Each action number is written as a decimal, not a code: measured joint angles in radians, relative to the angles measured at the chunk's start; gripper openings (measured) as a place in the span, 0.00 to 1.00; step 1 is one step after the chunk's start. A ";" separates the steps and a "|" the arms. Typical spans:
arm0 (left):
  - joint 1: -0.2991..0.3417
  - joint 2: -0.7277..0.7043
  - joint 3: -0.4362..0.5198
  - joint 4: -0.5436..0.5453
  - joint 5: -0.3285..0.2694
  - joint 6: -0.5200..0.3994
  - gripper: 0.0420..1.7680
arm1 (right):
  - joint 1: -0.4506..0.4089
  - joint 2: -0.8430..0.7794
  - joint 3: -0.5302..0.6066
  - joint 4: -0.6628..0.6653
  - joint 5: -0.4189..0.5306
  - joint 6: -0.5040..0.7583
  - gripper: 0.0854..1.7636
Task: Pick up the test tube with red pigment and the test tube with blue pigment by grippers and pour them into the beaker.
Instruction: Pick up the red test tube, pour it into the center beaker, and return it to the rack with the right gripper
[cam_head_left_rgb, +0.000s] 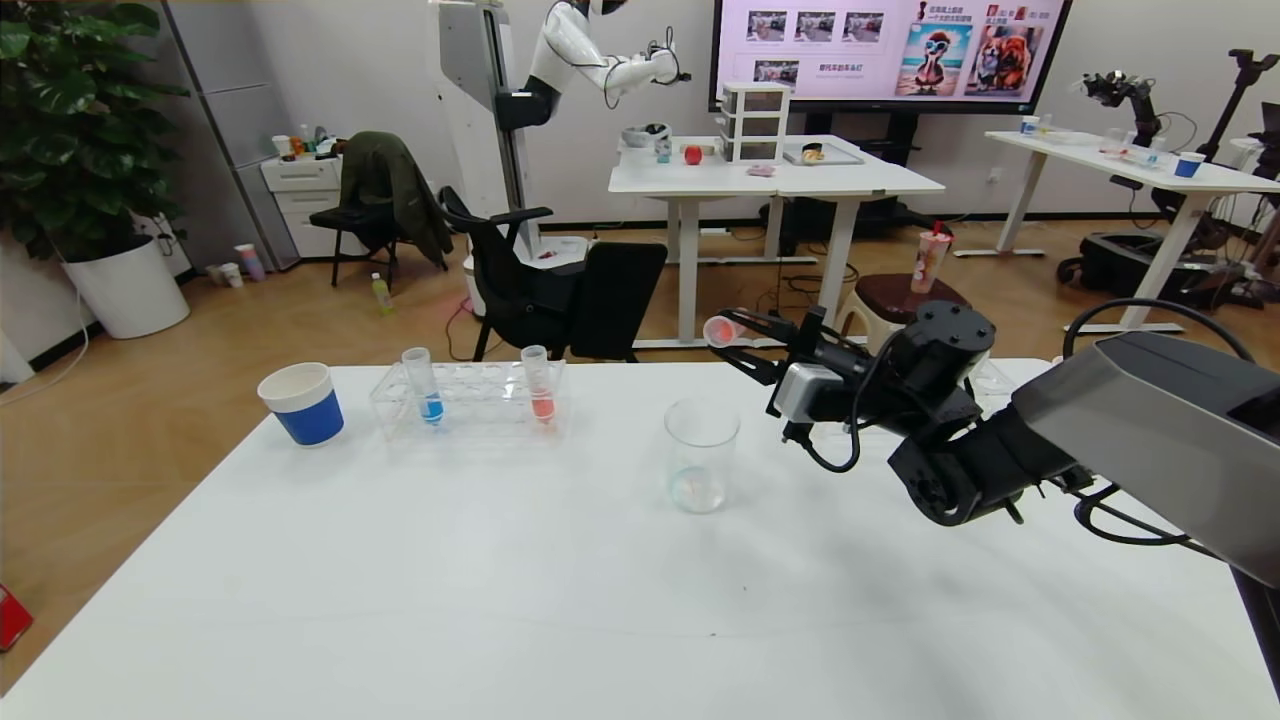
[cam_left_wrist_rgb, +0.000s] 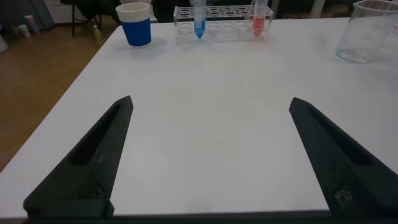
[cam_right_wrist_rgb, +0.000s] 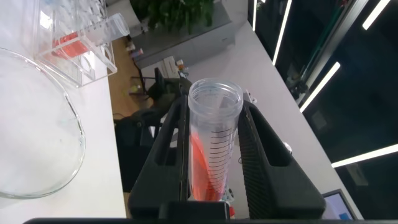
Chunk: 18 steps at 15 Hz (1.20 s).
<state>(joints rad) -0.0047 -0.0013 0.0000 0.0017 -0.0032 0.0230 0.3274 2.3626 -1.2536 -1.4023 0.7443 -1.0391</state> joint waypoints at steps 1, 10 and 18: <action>0.000 0.000 0.000 0.000 0.000 0.000 0.99 | 0.003 0.000 -0.001 0.000 0.015 -0.021 0.25; 0.000 0.000 0.000 0.000 0.000 0.000 0.99 | -0.006 0.009 -0.004 -0.001 0.092 -0.203 0.25; 0.000 0.000 0.000 0.000 0.000 0.000 0.99 | -0.002 0.021 0.005 -0.006 0.095 -0.339 0.25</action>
<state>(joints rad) -0.0047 -0.0013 0.0000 0.0017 -0.0036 0.0226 0.3251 2.3838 -1.2487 -1.4081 0.8389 -1.3779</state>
